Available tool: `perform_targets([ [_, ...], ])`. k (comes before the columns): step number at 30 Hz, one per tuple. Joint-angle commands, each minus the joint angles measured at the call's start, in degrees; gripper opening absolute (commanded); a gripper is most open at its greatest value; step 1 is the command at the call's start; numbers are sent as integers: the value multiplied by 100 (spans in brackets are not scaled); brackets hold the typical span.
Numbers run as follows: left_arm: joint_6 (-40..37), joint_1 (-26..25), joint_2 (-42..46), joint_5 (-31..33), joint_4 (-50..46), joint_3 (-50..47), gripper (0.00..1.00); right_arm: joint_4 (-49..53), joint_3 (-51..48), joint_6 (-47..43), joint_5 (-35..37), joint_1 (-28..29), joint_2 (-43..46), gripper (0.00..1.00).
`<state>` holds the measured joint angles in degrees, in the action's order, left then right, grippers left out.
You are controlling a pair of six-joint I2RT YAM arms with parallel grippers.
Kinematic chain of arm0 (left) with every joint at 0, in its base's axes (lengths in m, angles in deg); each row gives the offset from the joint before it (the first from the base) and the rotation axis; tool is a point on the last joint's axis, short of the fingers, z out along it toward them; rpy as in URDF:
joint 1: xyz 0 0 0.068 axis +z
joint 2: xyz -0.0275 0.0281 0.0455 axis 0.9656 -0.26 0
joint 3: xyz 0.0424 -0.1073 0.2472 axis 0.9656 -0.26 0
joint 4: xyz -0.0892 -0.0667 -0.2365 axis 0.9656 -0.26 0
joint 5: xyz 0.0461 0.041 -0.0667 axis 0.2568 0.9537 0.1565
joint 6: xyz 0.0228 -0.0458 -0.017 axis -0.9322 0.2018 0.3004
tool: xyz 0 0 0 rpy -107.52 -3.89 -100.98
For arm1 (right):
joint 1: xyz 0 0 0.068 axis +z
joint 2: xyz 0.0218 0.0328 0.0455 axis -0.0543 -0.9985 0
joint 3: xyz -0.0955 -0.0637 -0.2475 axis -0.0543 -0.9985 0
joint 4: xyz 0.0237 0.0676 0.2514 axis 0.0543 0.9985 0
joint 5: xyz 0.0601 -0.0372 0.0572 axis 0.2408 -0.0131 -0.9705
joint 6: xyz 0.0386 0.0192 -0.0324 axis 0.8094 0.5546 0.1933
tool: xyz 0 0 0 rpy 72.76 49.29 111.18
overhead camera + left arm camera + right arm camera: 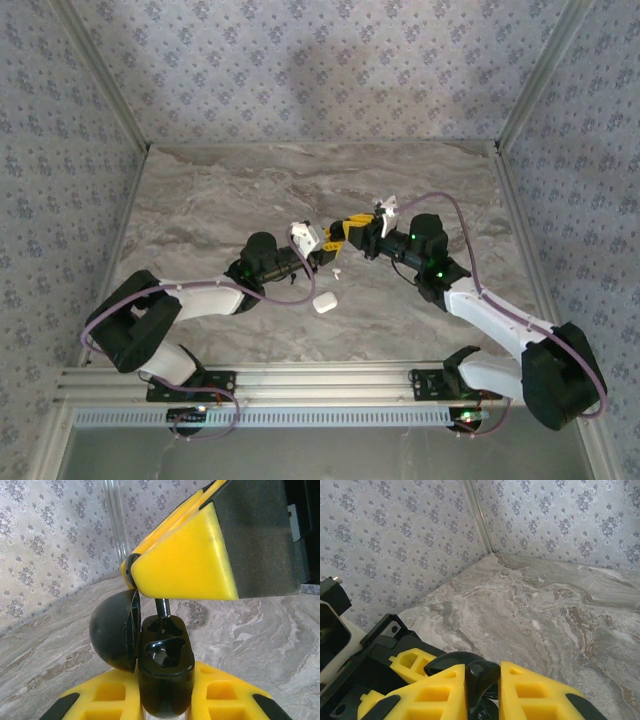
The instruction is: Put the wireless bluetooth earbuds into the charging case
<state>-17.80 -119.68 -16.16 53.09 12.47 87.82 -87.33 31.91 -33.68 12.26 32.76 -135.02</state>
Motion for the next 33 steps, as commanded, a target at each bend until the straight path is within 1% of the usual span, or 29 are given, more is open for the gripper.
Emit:
perform_targets([
  [1, 86, -41, -27, 39, 349, 179, 19, -140, 34, 48, 63, 56, -78, 20],
  [11, 171, -42, -64, 78, 426, 223, 19, -225, 30, 57, 173, 132, -157, 20],
  [22, 335, -75, -96, 227, 598, 241, 19, -327, -23, 147, 758, 284, -203, 20],
  [33, 478, -108, -146, 472, 793, 267, 19, -375, -119, 210, 1153, 450, -203, 20],
])
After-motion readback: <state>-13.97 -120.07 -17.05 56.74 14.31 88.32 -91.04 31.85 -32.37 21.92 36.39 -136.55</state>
